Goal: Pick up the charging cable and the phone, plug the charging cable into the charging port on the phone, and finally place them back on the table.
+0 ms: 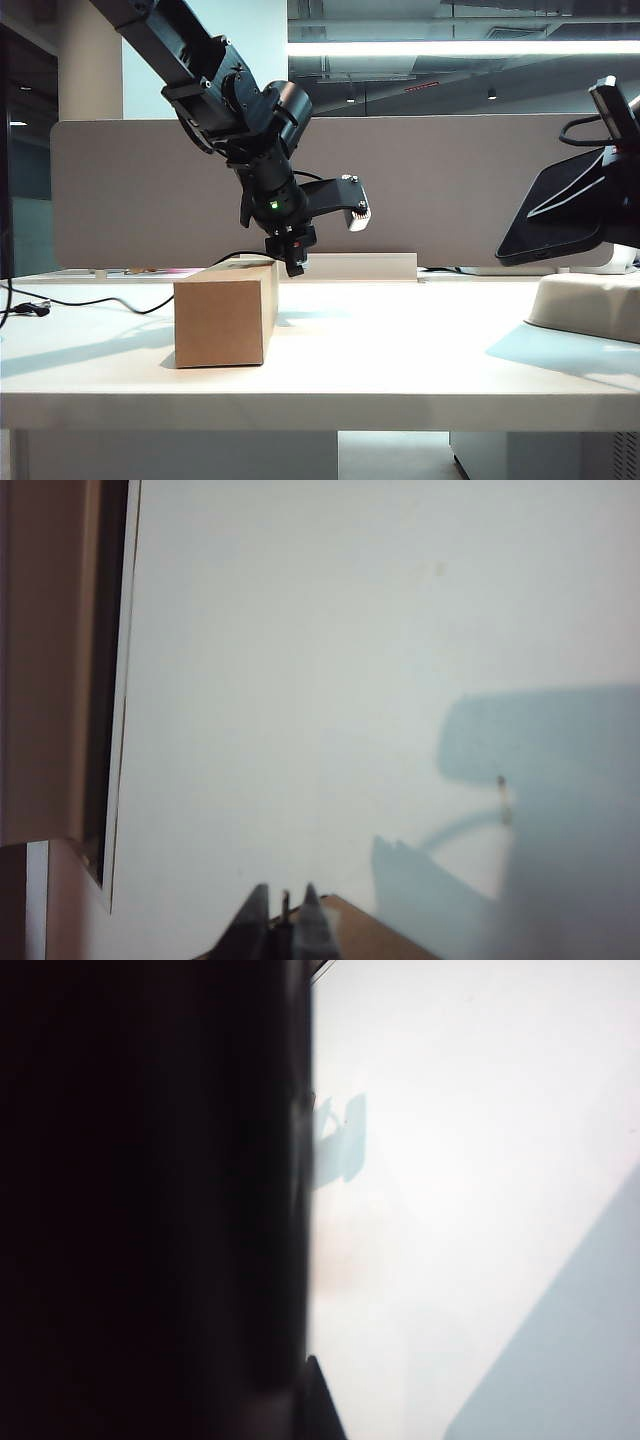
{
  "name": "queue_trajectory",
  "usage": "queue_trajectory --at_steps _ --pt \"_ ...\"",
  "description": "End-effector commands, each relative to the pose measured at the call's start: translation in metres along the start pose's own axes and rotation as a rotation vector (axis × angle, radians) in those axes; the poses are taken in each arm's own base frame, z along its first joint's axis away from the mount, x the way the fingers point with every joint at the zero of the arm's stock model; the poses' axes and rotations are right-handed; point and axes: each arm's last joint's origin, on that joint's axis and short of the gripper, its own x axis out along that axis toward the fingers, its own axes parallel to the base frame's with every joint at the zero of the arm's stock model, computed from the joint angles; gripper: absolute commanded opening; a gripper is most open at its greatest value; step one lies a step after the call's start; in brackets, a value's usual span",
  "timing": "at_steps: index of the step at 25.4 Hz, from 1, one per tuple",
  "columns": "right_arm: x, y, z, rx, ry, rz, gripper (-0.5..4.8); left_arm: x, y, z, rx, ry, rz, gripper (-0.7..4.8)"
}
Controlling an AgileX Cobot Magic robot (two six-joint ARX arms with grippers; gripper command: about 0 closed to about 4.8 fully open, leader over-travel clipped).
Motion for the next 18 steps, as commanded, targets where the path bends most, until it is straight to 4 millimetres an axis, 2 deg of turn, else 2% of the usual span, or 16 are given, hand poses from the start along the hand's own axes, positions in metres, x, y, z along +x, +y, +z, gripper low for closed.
queue_trajectory --at_steps 1,6,8,11,18 --pt "0.0 0.005 0.005 -0.034 -0.023 0.029 -0.06 -0.009 0.006 0.003 -0.005 -0.004 0.005 -0.06" --pt "0.0 0.004 0.005 -0.034 -0.047 0.002 -0.06 -0.052 0.037 0.011 -0.095 -0.059 0.088 -0.06" --pt "0.0 0.004 0.006 -0.034 -0.05 -0.002 -0.06 -0.08 0.051 0.018 -0.189 -0.101 0.113 -0.06" --pt "0.0 0.004 0.006 -0.033 -0.05 -0.002 -0.06 -0.098 0.054 0.021 -0.232 -0.141 0.068 -0.06" --pt "0.0 0.004 0.005 -0.033 -0.044 0.005 -0.06 -0.126 0.045 0.026 -0.348 -0.299 -0.244 -0.06"
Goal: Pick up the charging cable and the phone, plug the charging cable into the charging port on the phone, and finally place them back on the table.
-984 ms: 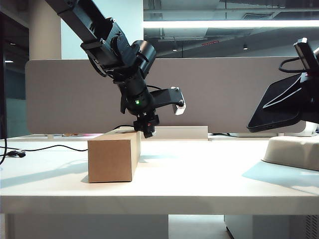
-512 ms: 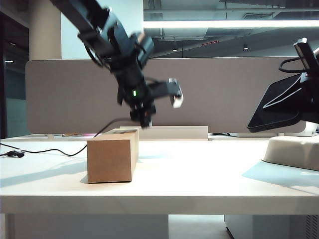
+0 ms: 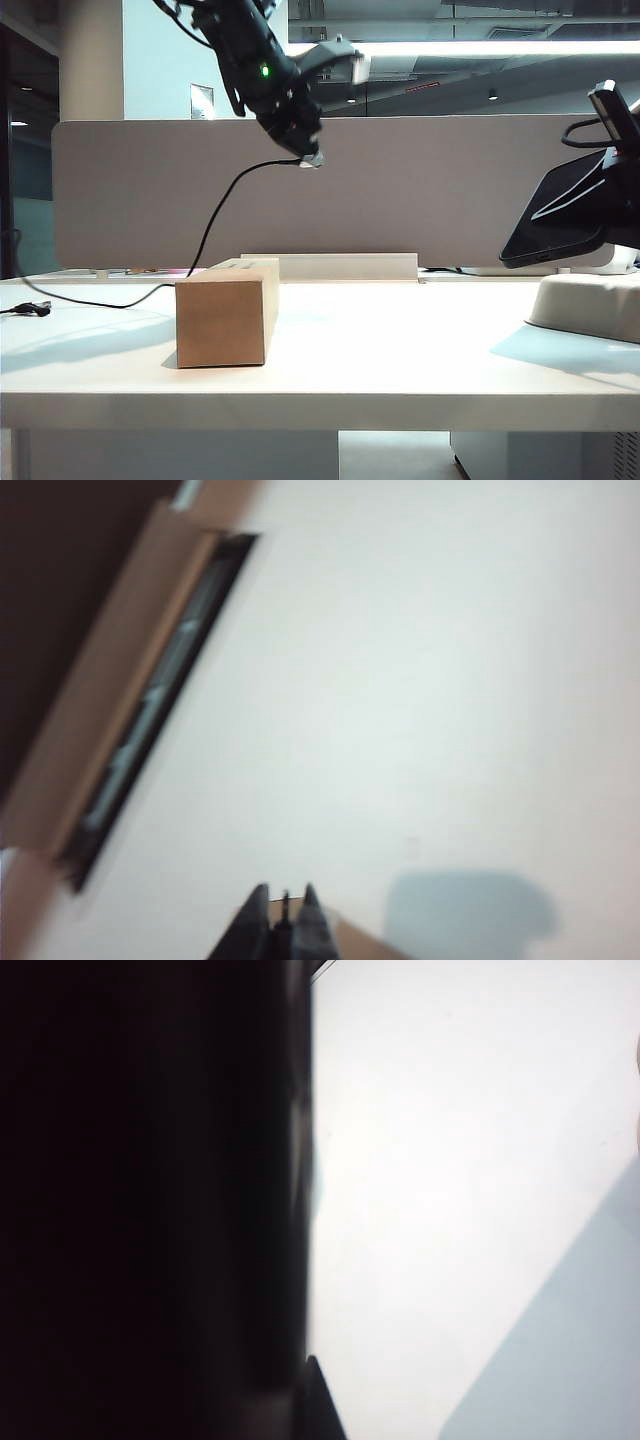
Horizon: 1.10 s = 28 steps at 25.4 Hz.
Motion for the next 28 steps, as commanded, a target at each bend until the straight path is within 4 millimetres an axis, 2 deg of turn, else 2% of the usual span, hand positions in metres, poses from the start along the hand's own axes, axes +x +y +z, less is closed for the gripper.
queue_trajectory --at_steps 1,4,8,11,13,19,24,28 --pt "0.0 0.005 0.005 -0.032 -0.02 0.034 -0.06 -0.008 -0.01 0.003 -0.069 -0.076 -0.194 -0.06" --pt "-0.001 0.006 0.005 -0.039 -0.014 0.053 -0.06 -0.013 -0.02 0.006 -0.091 -0.115 -0.331 -0.06" --pt "-0.001 0.009 0.007 -0.052 -0.016 0.085 -0.06 -0.017 -0.029 0.009 -0.094 -0.111 -0.404 -0.06" --pt "-0.001 0.01 0.007 -0.041 -0.013 0.093 -0.06 -0.023 -0.036 0.005 -0.126 -0.097 -0.533 -0.06" --pt "-0.001 0.01 0.007 -0.041 -0.012 0.095 -0.06 -0.023 -0.038 0.002 -0.134 -0.06 -0.548 -0.06" --pt "-0.001 0.01 0.007 -0.041 -0.006 0.101 -0.06 -0.005 -0.045 -0.011 -0.129 0.09 -0.506 -0.06" --pt "-0.001 0.01 0.006 -0.039 0.001 0.105 -0.06 0.009 -0.056 -0.026 -0.127 0.231 -0.548 -0.06" --pt "-0.001 0.01 0.006 -0.04 0.013 0.117 -0.06 0.017 -0.058 -0.039 -0.147 0.296 -0.576 -0.06"
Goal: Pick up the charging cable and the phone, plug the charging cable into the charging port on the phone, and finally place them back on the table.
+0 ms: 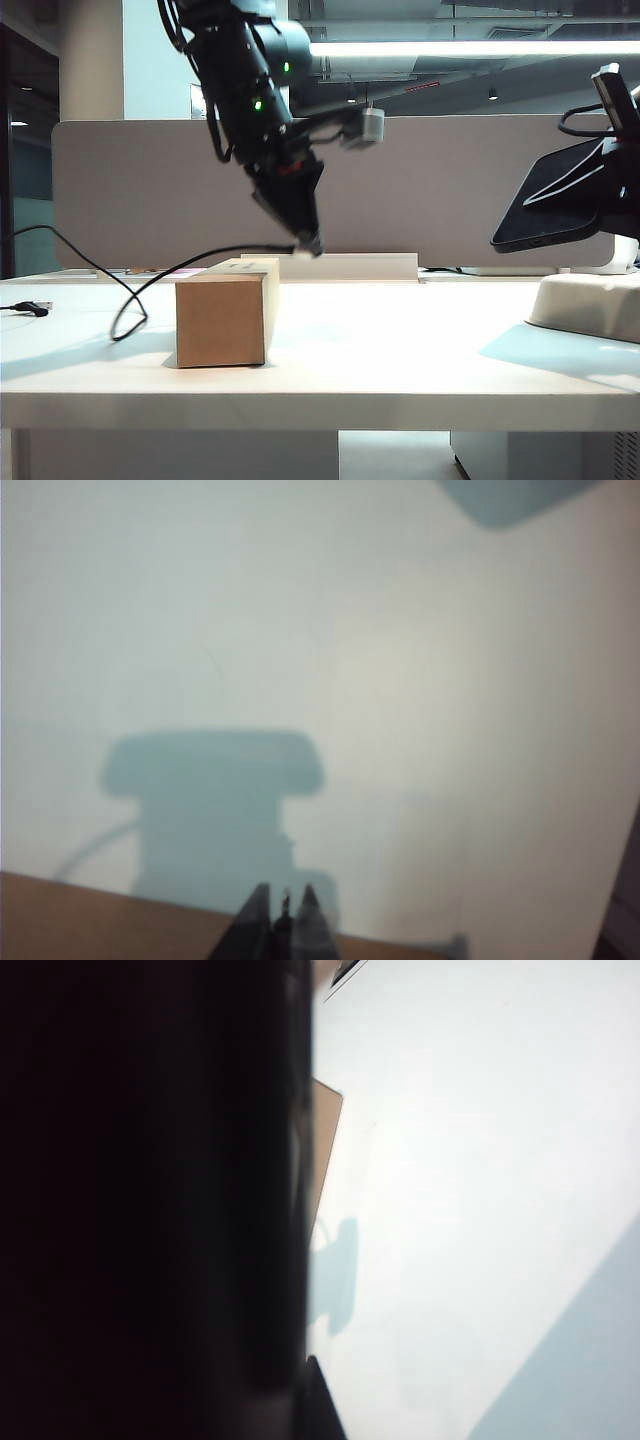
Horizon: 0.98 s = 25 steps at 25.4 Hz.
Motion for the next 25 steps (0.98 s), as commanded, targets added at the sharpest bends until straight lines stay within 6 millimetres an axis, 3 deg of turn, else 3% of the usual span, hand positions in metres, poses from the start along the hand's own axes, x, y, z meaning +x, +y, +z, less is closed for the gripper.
queue_trajectory --at_steps 1,10,11,14,18,21,25 --pt "0.0 0.005 0.004 -0.035 -0.011 0.04 -0.06 0.005 0.005 -0.007 -0.021 0.035 -0.016 -0.06" --pt "0.0 0.005 0.004 -0.035 -0.011 0.04 -0.06 0.019 0.009 -0.012 -0.034 0.047 -0.016 -0.02" --pt "0.0 0.005 0.004 -0.035 -0.011 0.041 -0.06 0.02 0.009 -0.013 -0.034 0.05 -0.018 0.06" --pt "0.0 0.005 0.005 -0.035 -0.011 0.04 -0.06 0.019 0.008 -0.011 -0.03 0.045 -0.017 0.96" --pt "0.0 0.005 0.005 -0.035 -0.011 0.04 -0.06 0.017 0.008 -0.008 -0.027 0.038 -0.012 1.0" --pt "0.0 0.005 0.005 -0.035 -0.011 0.041 -0.06 0.013 0.007 -0.003 -0.018 0.024 -0.002 1.56" --pt "0.0 0.005 0.004 -0.034 -0.01 0.04 -0.06 0.001 0.005 0.004 -0.011 0.069 0.037 1.66"
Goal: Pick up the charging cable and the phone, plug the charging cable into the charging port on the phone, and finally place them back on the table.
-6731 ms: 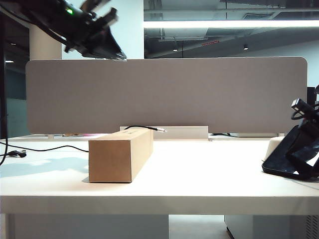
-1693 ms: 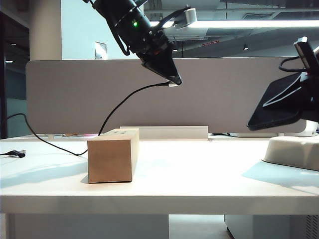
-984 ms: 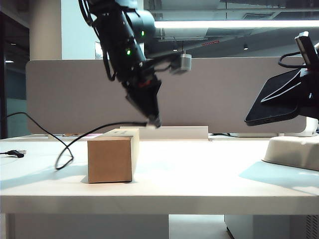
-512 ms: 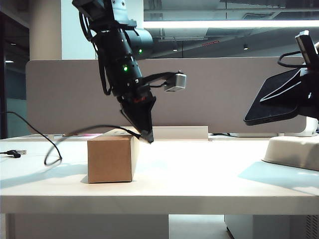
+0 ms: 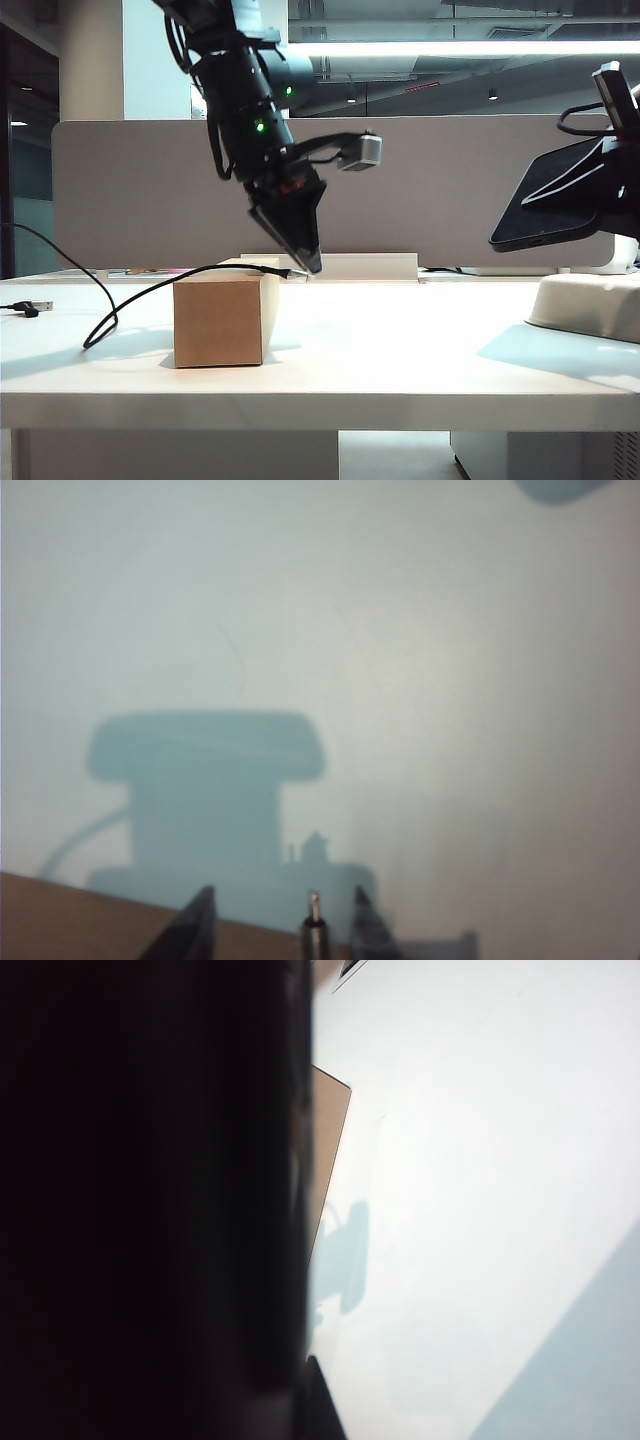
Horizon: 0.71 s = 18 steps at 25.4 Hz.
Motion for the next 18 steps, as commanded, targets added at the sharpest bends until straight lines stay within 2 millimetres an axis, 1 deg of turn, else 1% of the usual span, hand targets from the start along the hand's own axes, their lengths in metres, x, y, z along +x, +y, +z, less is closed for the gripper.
queue_trajectory --at_steps 1,6,18 --pt "-0.0004 0.005 0.0045 -0.033 -0.018 0.029 -0.06 -0.0115 -0.0035 0.0018 -0.002 0.063 0.034 1.66" --pt "-0.0004 0.005 0.0047 -0.034 -0.019 0.029 -0.06 -0.0134 -0.0071 -0.0028 -0.006 0.124 0.02 1.65" --pt "-0.0004 0.0049 0.0047 -0.035 -0.02 0.028 -0.06 -0.0059 -0.0059 -0.0022 -0.002 0.118 0.021 1.47"
